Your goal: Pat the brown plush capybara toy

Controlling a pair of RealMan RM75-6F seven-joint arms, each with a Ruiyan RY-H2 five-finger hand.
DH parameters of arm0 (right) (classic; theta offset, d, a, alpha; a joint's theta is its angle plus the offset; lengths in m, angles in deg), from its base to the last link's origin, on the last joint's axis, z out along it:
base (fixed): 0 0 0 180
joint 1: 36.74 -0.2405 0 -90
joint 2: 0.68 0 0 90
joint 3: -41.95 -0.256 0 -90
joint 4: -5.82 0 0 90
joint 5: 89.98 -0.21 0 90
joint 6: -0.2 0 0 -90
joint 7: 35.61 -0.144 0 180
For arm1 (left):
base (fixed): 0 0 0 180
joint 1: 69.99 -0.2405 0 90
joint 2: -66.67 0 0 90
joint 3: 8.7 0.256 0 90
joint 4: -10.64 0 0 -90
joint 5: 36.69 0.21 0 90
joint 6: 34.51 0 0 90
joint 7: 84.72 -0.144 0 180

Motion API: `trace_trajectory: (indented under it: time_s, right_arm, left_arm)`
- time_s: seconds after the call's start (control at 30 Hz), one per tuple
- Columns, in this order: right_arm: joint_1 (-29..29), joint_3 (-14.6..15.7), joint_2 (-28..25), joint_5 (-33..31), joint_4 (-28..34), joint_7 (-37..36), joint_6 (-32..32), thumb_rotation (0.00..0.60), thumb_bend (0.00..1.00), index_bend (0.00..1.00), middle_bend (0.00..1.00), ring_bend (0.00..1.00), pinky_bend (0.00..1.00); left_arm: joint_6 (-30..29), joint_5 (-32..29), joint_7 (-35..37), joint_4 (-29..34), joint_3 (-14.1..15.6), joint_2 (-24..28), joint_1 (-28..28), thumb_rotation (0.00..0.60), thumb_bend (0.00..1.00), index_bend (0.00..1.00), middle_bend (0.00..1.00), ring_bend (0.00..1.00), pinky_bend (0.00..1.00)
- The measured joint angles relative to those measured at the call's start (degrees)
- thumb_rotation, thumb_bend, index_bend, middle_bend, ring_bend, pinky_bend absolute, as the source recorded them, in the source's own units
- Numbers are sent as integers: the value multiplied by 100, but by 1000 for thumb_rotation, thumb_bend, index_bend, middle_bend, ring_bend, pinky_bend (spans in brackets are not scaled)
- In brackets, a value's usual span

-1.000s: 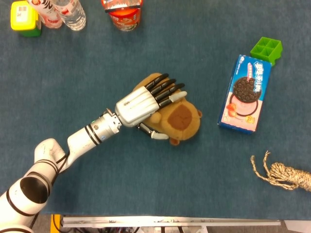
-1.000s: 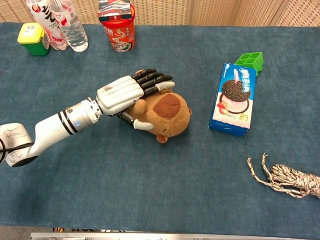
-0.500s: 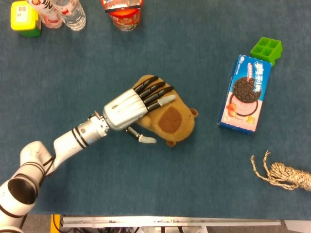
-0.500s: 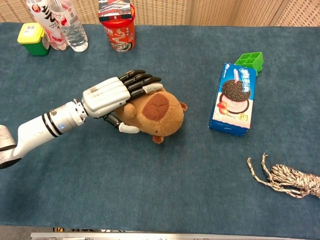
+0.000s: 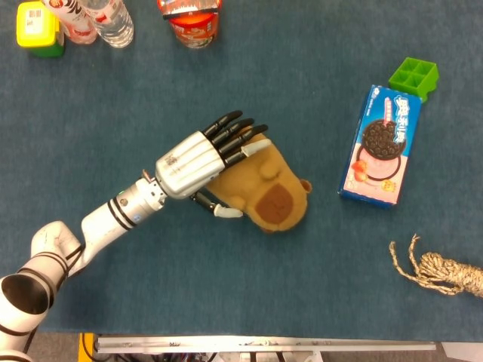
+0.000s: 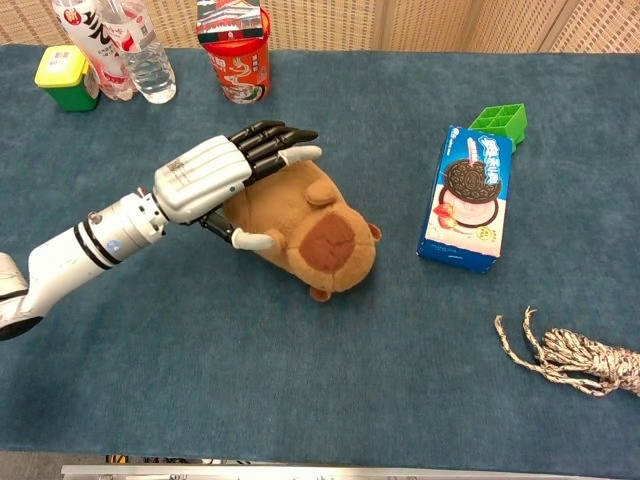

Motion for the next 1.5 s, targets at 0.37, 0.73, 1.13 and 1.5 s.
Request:
trace_trajectory:
  time_s: [0.37,0.73,1.13,1.5]
  right_arm:
    - [46,-3,-45,-26,-8,-55,44,600,0,360,355,232,179]
    - [-11,-6,-29,9,-104,-149,-60,600,0,360,355,232,179]
    - [-135,-1,73,29,-313,-308,-300,600,0,360,355,232,179]
    - [-286,31,125,150,-474,-398,-519,600,0,354,355,232,179]
  left_arm:
    - [88,7,-73,-116,-30,-169,35,60,31,0,0,0,0]
    - [-174,-236,165,596,-246,481,-167,61,31,0,0,0,0]
    - [219,-872,-679,2845,-453,1935,-640,437,31,0,0,0,0]
    - [914,-1946,-2011,5419,-592,3698,-1297,600,31,0,0,0,0]
